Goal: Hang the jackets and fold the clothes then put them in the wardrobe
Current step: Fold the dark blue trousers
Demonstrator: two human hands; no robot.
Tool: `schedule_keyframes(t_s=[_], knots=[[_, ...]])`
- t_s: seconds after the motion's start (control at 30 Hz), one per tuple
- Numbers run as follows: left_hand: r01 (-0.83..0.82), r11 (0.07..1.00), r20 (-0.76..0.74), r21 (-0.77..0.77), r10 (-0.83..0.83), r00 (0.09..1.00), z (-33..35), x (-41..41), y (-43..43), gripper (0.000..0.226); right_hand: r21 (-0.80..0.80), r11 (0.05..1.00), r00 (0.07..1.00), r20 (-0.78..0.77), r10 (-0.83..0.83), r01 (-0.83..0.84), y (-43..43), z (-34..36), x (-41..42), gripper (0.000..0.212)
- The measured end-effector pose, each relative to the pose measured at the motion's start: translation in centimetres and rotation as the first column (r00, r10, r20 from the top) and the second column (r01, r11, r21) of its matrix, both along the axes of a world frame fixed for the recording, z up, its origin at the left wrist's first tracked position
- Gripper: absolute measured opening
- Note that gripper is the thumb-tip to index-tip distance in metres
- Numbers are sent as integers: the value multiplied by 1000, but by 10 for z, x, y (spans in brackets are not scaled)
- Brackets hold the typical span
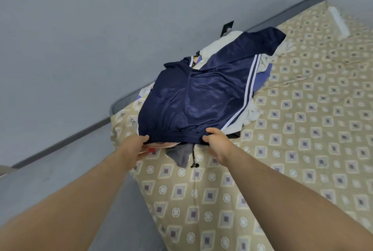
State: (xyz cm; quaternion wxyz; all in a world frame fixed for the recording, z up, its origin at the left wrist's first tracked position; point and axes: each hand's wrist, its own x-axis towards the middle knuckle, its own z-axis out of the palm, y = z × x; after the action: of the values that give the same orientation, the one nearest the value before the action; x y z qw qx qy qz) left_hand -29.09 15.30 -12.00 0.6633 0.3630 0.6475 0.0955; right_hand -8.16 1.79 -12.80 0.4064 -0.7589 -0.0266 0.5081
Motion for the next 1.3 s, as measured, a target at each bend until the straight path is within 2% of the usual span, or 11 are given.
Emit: schedule_keyframes(t_s=[0.1,0.27,0.43,0.7,0.83,1.0,1.07,1.13,1.2,1.27,1.3], knots=[[-101,995,164,0,100,981,24,8,0,14,23,993,991,-67,-117,119,-2,3,-2,11],[-205,969,225,137,171,959,73,10,-11,15,114,896,903,-31,-428,429,-4,45,8,15],[-231,902,199,365,167,966,140,20,-31,53,252,860,895,-71,-441,444,-25,126,19,19],[-294,867,483,403,71,873,294,41,-95,30,235,827,848,-296,-439,510,-106,272,32,16],[-333,858,633,390,13,774,386,64,-139,25,330,819,877,-275,-393,470,-162,352,34,17],[-331,853,755,403,-106,647,482,88,-212,11,572,628,845,-281,-455,528,-249,462,42,16],[-301,806,714,510,-201,671,514,92,-242,33,667,584,874,-237,-424,463,-284,501,42,20],[-239,695,582,679,-310,752,551,93,-281,58,728,608,907,-46,-420,318,-328,540,38,15],[-195,548,453,814,-388,802,587,91,-316,61,734,647,866,168,-471,209,-370,576,32,25],[-179,457,392,871,-429,814,620,89,-347,52,721,672,808,289,-513,168,-413,611,27,4],[-166,428,368,888,-446,816,637,88,-362,48,705,689,767,346,-540,167,-433,631,24,16]])
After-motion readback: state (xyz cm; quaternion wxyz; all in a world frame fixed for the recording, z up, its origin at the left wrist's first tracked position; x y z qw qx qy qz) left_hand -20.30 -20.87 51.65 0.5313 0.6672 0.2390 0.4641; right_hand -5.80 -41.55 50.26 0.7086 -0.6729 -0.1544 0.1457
